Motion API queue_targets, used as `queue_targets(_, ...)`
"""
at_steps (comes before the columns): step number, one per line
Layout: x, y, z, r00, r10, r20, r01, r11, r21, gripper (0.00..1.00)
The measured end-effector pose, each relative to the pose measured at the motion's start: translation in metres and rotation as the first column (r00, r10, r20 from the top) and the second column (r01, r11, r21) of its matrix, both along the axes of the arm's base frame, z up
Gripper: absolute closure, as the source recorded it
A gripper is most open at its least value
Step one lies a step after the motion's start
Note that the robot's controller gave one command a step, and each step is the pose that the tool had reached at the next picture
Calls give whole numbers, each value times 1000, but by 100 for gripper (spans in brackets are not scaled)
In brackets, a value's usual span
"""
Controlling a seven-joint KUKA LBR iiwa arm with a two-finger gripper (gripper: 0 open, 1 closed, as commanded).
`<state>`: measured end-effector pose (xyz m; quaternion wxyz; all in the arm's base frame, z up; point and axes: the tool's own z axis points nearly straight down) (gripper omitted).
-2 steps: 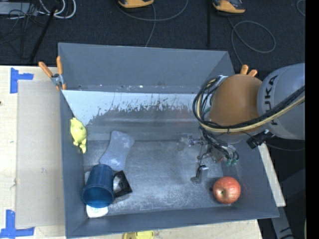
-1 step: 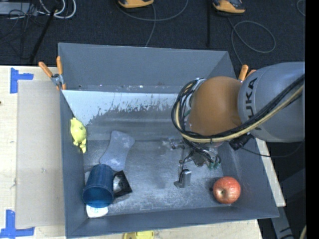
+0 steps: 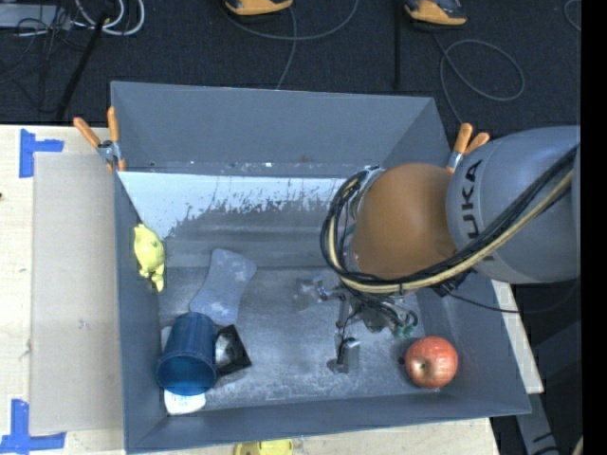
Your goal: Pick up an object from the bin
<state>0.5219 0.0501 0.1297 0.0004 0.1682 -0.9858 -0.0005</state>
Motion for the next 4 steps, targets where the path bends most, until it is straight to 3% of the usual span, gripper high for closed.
queue_targets(1,-8,27,-26,996,84,2,-84,996,-2,0)
queue_targets(2,-5,43,-37,1000,24,-2,-24,1000,2,0)
queue_targets(3,0,53,-8,969,-247,-1,247,969,-1,0)
queue_targets(4,49,85,3,1000,-22,1,22,1000,-1,0)
